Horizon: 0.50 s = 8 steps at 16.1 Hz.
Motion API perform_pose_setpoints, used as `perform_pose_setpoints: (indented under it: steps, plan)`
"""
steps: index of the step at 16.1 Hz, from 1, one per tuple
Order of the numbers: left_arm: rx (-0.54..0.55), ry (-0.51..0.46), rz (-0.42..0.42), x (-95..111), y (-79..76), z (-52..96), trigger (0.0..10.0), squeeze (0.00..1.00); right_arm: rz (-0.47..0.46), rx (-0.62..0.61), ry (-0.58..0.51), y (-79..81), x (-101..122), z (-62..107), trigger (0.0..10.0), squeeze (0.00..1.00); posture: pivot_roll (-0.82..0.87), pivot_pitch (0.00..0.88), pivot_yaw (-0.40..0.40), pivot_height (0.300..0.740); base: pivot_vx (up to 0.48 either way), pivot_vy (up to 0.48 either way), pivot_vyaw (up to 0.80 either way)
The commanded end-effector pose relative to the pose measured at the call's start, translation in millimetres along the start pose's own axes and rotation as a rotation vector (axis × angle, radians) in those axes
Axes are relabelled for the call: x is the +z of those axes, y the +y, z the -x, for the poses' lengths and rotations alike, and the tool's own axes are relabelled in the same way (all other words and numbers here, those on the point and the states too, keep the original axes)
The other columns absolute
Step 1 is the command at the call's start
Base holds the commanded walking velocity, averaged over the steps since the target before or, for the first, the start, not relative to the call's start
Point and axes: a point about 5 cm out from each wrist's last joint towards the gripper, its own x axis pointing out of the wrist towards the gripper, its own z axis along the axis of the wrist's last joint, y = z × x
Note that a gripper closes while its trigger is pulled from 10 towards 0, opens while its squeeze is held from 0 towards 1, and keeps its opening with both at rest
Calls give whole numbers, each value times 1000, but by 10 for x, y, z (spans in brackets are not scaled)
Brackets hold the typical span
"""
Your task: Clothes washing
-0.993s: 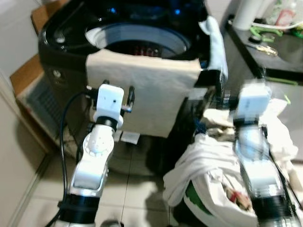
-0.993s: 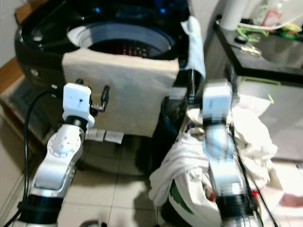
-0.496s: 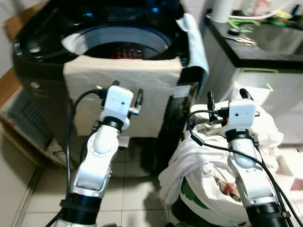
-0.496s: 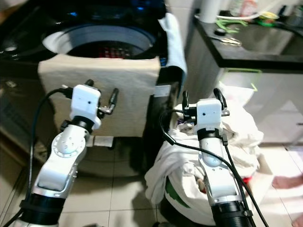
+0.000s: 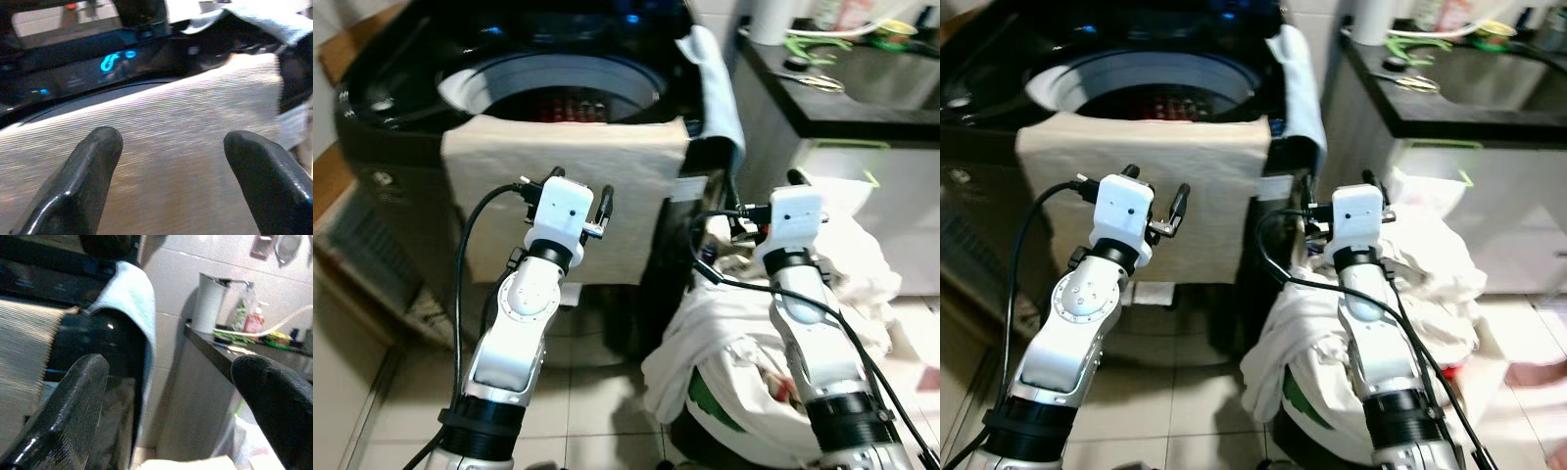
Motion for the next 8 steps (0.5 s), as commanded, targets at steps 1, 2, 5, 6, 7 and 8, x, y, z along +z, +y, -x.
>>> perform_pose_setpoints:
  steps: [1, 2, 5, 6, 7, 8]
  plan:
    - [-2, -10, -4, 25, -7, -34, 10000, 0, -17, -4, -2, -14, 17, -32, 10000, 0, 85, 0, -11, 736, 0, 0, -594]
    - [-7, -12, -8, 30, -13, -39, 10000, 0, -19, 0, 0, 2, 11, -38, 10000, 0, 87, 0, -11, 736, 0, 0, -594]
    - [-11, -13, -11, 34, -23, -44, 10000, 0, -34, 5, 15, 8, -28, -39, 10000, 0, 88, 0, -9, 736, 0, 0, -594]
    - [-16, -3, 2, 18, -31, -41, 10000, 0, -37, 8, 20, 13, -45, -42, 10000, 0, 89, 0, -9, 736, 0, 0, -594]
    - [-41, 5, 62, 19, -65, -40, 10000, 0, -41, 14, 25, 27, -61, -43, 10000, 0, 90, 0, -10, 736, 0, 0, -587]
    - [-41, 5, 62, 19, -65, -40, 10000, 0, -41, 14, 25, 27, -61, -43, 10000, 0, 90, 0, -10, 736, 0, 0, -587]
